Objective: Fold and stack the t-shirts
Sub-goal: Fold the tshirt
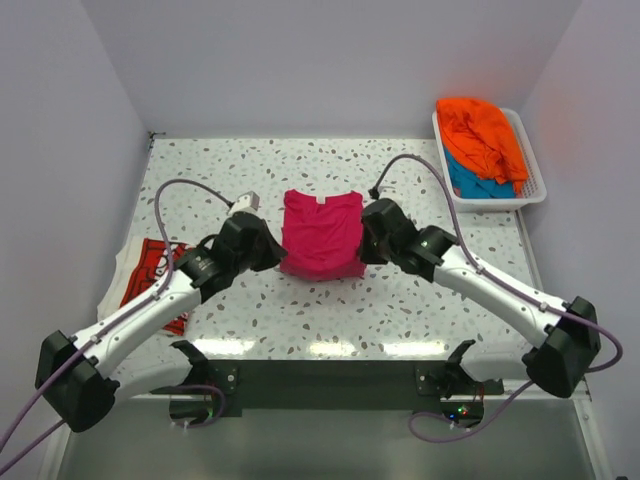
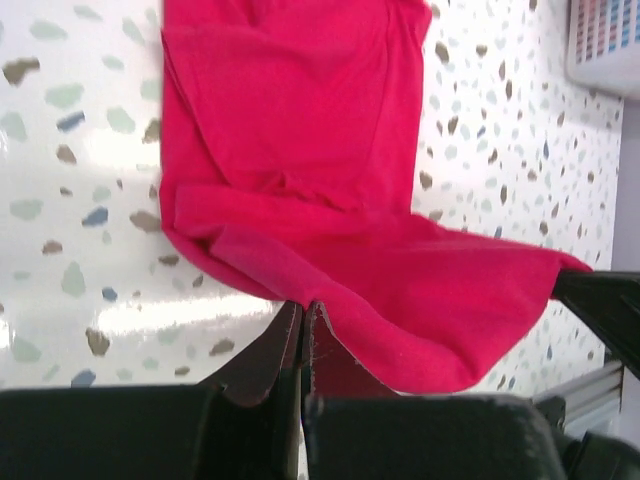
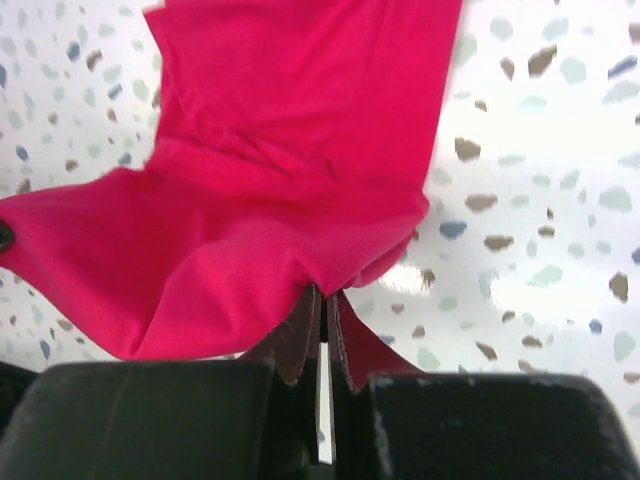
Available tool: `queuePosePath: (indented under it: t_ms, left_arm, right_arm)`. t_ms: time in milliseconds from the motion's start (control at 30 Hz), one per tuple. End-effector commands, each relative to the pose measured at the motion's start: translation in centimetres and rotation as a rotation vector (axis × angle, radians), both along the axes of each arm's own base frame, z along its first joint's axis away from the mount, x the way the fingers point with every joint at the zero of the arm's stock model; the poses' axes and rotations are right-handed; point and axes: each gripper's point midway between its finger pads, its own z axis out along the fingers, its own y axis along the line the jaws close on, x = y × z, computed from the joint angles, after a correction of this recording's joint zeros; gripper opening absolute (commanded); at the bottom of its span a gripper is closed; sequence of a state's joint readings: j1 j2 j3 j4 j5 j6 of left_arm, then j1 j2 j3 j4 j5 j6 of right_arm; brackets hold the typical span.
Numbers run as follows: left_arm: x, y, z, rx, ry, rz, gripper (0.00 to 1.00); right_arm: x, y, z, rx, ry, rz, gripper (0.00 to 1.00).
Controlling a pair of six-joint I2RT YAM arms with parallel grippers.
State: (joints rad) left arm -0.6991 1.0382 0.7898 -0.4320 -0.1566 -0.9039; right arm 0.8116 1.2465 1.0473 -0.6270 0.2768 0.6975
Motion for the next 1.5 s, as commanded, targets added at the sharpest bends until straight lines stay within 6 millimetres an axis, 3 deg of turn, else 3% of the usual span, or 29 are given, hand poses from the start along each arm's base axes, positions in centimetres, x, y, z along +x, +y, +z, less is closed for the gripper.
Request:
queuePosePath:
  t_ms: [0,33,67,133,167,200,233,267,300,333,367,400,433,467,500,533,567,600,700,733,767,833,867,1033,1200,1333,1467]
  left_arm:
    - [4.9,-1.3,4.8,-0.079,-0.134,-0.006,0.0]
    - [6.0,-1.6,5.5,-0.092,-0.158,0.0,0.0]
    - [7.5,-1.4,4.9,-0.081,-0.142,0.023,0.0]
    - [10.3,-1.7,7.1,-0.122,-0.196,0.064,0.0]
    - [12.1,-1.2,6.0,-0.122,-0.177,0.091,0.0]
    - [13.8,-1.4,7.4,-0.152,-0.216,0.108,0.0]
    - [15.0,-1.2,7.2,-0.157,-0.214,0.132,0.0]
    - [17.3,-0.8,6.2,-0.142,-0.202,0.168,0.0]
    - [18.8,-0.9,6.4,-0.151,-0.223,0.178,0.0]
    - [20.7,-0.6,3.5,-0.116,-0.176,0.193,0.0]
    - [22.5,-0.9,4.3,-0.124,-0.199,0.196,0.0]
    - [24.0,-1.1,3.7,-0.121,-0.2,0.192,0.0]
    - [25.6,-1.4,-0.2,-0.082,-0.143,0.182,0.0]
    - [27.4,-1.3,0.4,-0.104,-0.165,0.167,0.05]
    - [29.0,-1.5,0.5,-0.134,-0.207,0.152,0.26]
    - [30.0,-1.6,0.1,-0.152,-0.219,0.139,0.38]
    - [31.0,-1.9,-1.3,-0.194,-0.202,0.083,0.48]
    - [31.6,-2.1,-1.3,-0.223,-0.207,0.054,0.55]
    - [31.5,-0.3,-1.4,-0.201,-0.196,0.069,0.68]
    - [31.0,0.4,0.6,-0.181,-0.237,0.084,0.71]
    - [30.2,1.3,-0.4,-0.148,-0.218,0.119,0.73]
    - [29.0,2.2,0.1,-0.127,-0.2,0.147,0.72]
    - [28.2,2.3,-0.8,-0.109,-0.176,0.156,0.71]
    - [25.3,3.0,-4.3,0.021,-0.063,0.155,0.68]
    - [23.7,1.4,-8.1,0.04,0.022,-0.004,0.77]
    - [22.8,0.6,-10.6,0.053,0.083,-0.1,0.79]
    - [22.0,1.1,-12.0,0.076,0.125,-0.099,0.8]
  right_arm:
    - [4.0,2.3,3.3,0.053,-0.073,0.053,0.0]
    - [5.4,2.1,3.4,0.07,-0.071,0.037,0.0]
    - [6.7,2.5,4.4,0.092,-0.084,0.029,0.0]
    - [9.8,2.0,3.5,0.098,-0.059,-0.006,0.0]
    - [11.3,2.4,4.9,0.125,-0.082,-0.003,0.0]
    - [12.9,2.5,3.2,0.1,-0.047,-0.015,0.0]
    - [14.5,1.6,2.9,0.093,-0.041,-0.041,0.0]
    - [16.1,2.0,4.4,0.125,-0.063,-0.036,0.0]
    - [18.2,1.2,1.7,0.101,-0.014,-0.068,0.0]
    - [19.5,1.1,1.3,0.108,-0.01,-0.078,0.0]
    - [21.2,1.3,1.5,0.13,-0.017,-0.08,0.0]
    - [22.7,0.2,0.7,0.143,-0.004,-0.109,0.01]
    - [24.3,0.2,-1.9,0.142,0.027,-0.122,0.07]
    - [25.9,0.2,-1.2,0.165,0.001,-0.125,0.14]
    - [27.1,-0.5,-1.7,0.173,0.003,-0.14,0.24]
    - [27.8,-0.8,-2.6,0.17,0.019,-0.15,0.38]
    - [29.0,-0.8,-3.3,0.176,0.029,-0.161,0.41]
    - [29.4,-1.2,-3.7,0.167,0.038,-0.173,0.43]
    - [29.2,-2.6,-3.4,0.122,0.043,-0.196,0.6]
    - [29.2,-3.1,-3.2,0.103,0.026,-0.204,0.61]
    - [28.3,-3.3,-3.0,0.101,0.026,-0.2,0.63]
    - [27.8,-3.0,-3.0,0.109,0.009,-0.192,0.63]
    - [27.0,-3.1,-4.0,0.087,0.027,-0.199,0.63]
    - [24.7,-2.0,-5.4,-0.002,0.052,-0.168,0.64]
    - [24.0,-1.8,-7.6,-0.022,0.083,-0.16,0.64]
    - [23.5,-2.2,-10.4,-0.081,0.141,-0.148,0.54]
    - [22.7,-2.9,-12.5,-0.122,0.187,-0.15,0.45]
